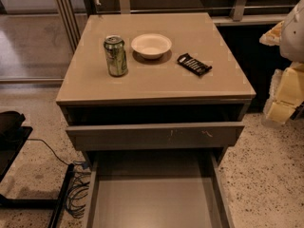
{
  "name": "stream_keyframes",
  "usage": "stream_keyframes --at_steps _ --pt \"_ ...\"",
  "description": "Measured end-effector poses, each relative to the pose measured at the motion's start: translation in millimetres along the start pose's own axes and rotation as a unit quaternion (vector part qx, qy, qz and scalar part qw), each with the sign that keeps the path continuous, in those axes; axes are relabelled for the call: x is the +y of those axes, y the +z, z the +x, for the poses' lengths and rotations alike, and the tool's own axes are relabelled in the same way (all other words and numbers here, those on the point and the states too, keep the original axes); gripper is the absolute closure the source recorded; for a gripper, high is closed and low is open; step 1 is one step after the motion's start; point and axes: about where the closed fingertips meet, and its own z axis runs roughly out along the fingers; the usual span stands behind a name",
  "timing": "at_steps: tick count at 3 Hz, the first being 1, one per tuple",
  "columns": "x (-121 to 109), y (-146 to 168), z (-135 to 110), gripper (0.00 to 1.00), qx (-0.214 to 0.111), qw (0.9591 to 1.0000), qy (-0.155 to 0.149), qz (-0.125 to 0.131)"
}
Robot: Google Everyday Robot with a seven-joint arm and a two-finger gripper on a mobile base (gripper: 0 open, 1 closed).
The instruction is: Place rxbar chocolate into middle drawer
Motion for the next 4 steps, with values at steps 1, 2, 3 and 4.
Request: stream_keyframes --at_steps 1,2,3,4 --pt "0 0 0 0.00 0.000 1.0000 0.000 0.000" --pt "-10 1 -7 0.00 -0.021 0.9996 -0.004 0.021" --pt "-36 10 -21 0.00 -0.068 0.9967 -0.009 0.045" --pt "-76 28 -40 0.00 -0.111 0.9919 0.002 0.062"
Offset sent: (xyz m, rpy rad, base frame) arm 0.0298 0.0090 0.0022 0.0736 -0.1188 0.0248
